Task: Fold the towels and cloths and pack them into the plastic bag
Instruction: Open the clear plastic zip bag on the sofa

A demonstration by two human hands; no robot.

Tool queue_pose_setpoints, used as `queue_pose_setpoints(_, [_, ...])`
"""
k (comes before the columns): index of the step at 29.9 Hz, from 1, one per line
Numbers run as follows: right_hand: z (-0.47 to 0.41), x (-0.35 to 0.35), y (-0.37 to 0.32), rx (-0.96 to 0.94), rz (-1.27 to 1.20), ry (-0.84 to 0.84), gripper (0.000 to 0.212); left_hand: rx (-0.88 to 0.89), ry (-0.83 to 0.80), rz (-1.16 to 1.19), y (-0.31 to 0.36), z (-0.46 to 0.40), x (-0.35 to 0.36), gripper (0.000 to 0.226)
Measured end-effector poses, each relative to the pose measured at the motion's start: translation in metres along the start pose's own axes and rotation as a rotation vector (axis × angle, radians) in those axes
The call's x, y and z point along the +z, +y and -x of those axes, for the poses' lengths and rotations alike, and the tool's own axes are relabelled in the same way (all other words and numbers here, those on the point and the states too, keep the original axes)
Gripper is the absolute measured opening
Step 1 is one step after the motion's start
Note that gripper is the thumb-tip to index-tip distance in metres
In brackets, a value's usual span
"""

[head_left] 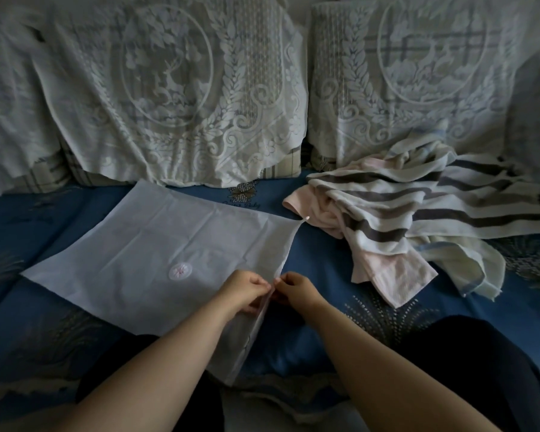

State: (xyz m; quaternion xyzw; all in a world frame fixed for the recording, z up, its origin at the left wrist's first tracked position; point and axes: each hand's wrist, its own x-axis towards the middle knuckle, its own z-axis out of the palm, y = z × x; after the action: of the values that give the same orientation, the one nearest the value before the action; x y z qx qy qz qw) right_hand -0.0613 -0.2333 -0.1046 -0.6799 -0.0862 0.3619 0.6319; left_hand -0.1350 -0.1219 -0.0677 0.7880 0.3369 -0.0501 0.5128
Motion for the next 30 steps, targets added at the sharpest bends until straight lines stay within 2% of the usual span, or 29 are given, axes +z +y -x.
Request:
queue_pose_setpoints(2, [-0.005,-0.002,0.002,0.004,0.054,-0.006,0.014,0.161,0.054,-0.439,0.0,-0.006,0.002,0.02])
queue_pose_setpoints(4, [-0.006,-0.002,0.003,-0.012,0.159,0.02,0.013,0.256,0.101,-0.684,0.002,-0.009,0.003,0.026])
queue_pose_setpoints(8, [-0.003,-0.001,0.001,-0.009,0.12,0.023,0.018,0.312,0.192,-0.726,0.009,-0.014,0.001,0.021])
queue_pose_setpoints(13, [0.003,-0.002,0.001,0.03,0.096,0.058,0.012,0.301,0.529,-0.656,0.026,-0.015,-0.039,0.02])
queue_pose_setpoints(15, [0.005,-0.002,0.001,0.032,0.078,0.099,0.014,0.26,0.469,-0.69,0.026,-0.016,-0.054,0.021])
queue_pose_setpoints(18, [0.004,-0.002,-0.002,0.049,0.038,0.109,0.033,0.194,0.229,-0.744,0.019,-0.017,-0.053,0.028])
queue_pose_setpoints(19, [0.004,-0.002,-0.003,0.057,0.034,0.113,0.031,0.198,0.234,-0.717,0.018,-0.016,-0.051,0.028])
queue_pose_setpoints(20, [0.003,-0.002,-0.005,0.071,0.023,0.13,0.027,0.218,0.297,-0.673,0.02,-0.013,-0.052,0.027])
queue_pose_setpoints(22, [0.003,-0.003,-0.008,0.107,-0.06,0.198,0.021,0.34,0.606,-0.478,0.027,-0.004,-0.06,0.025])
queue_pose_setpoints(24, [0.002,-0.004,-0.013,0.161,-0.193,0.266,0.017,0.55,0.929,-0.084,0.035,0.01,-0.077,0.024])
queue_pose_setpoints(26, [-0.001,-0.007,-0.017,0.219,-0.308,0.307,0.016,0.778,1.12,0.238,0.038,0.022,-0.095,0.024])
queue_pose_setpoints(28, [-0.003,-0.009,-0.02,0.244,-0.372,0.331,0.017,0.932,1.243,0.177,0.037,0.028,-0.105,0.022])
queue_pose_setpoints(30, [-0.005,-0.008,-0.019,0.242,-0.372,0.351,0.016,1.075,1.232,-0.087,0.036,0.03,-0.102,0.022])
